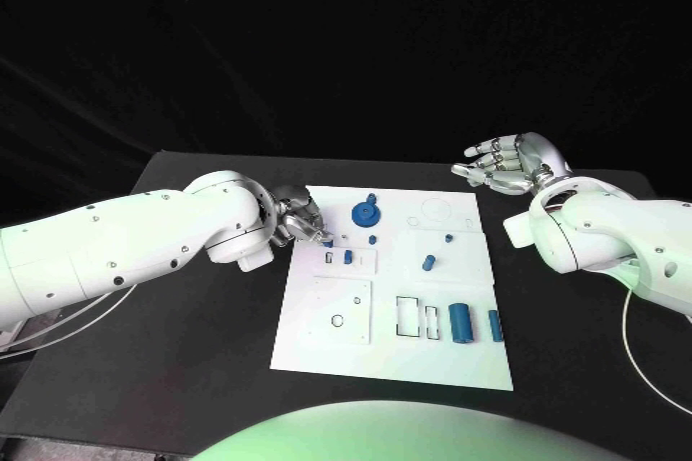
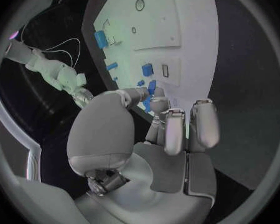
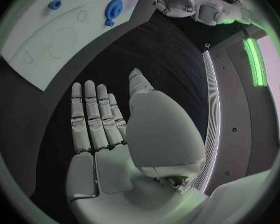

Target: Assemble the parts on the task board

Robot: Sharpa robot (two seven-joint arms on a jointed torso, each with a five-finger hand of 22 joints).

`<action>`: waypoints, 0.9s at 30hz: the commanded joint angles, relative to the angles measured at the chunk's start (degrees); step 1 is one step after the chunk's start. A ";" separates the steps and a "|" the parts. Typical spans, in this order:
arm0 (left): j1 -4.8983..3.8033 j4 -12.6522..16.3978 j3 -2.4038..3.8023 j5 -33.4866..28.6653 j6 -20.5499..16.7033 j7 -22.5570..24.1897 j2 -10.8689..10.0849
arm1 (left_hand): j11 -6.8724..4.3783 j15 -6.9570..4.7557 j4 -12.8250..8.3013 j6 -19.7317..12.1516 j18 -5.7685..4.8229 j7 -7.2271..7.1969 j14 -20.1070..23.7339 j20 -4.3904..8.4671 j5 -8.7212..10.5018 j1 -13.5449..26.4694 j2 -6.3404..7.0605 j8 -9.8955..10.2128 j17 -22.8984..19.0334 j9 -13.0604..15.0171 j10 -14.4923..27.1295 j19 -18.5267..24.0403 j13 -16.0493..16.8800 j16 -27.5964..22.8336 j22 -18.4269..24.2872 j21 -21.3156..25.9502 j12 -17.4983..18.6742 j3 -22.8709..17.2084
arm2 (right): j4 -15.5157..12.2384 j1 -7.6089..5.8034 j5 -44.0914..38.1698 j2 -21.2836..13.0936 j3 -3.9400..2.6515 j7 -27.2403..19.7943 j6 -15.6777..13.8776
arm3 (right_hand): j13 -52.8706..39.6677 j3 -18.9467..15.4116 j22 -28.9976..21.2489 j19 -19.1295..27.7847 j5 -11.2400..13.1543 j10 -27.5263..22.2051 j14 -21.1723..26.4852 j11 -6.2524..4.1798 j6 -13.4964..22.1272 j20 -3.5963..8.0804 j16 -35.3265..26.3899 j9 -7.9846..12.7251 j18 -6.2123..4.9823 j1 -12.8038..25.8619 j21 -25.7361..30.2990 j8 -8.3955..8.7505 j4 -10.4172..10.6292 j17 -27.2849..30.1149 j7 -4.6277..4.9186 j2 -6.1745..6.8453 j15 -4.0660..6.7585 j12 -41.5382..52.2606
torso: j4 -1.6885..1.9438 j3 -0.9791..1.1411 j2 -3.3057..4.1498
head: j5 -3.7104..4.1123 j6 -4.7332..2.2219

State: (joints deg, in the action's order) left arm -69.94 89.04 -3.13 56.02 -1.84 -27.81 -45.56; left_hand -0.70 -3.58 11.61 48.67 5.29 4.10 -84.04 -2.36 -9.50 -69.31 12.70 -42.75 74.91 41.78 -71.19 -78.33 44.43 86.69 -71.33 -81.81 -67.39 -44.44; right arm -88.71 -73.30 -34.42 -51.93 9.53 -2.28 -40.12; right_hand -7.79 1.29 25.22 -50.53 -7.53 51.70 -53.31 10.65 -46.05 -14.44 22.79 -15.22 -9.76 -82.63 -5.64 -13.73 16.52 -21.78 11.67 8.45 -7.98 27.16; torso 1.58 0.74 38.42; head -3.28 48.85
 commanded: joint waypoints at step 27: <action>1.14 -0.26 -0.69 6.75 3.08 -0.34 1.09 | -0.16 -0.59 -10.18 1.19 -1.20 -0.47 -4.05 0.07 -1.29 0.68 0.56 0.02 7.80 0.00 -0.83 -0.65 0.49 0.28 -0.38 -0.35 -0.38 -10.20 | -0.04 0.06 -0.27 -0.03 -0.01 -0.64 0.76 | 0.04 -0.28 -0.05 0.18 0.11 -0.54 0.40 0.02 0.47 -0.16 -0.35 0.05 -0.63 0.49 0.28 -0.28 -0.07 0.05 2.73 -0.19 -0.13 0.15 | -0.03 0.04 0.03 | 0.01 0.53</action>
State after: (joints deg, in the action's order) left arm -68.83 88.81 -3.81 62.24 -0.62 -28.11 -44.65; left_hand -0.70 -3.78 11.61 49.09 4.37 4.07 -83.84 -2.16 -10.66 -68.57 13.44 -42.72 74.91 41.73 -71.59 -78.53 44.87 86.68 -71.65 -81.81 -67.39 -44.44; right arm -88.71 -73.27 -34.38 -51.98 9.53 -2.33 -40.08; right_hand -7.79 1.29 25.23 -50.54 -7.53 51.70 -53.31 10.65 -46.05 -14.44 22.79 -15.22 -9.75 -82.63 -5.64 -13.73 16.52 -21.79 11.67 8.45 -7.98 27.16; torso 1.51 0.80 38.45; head -3.28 49.35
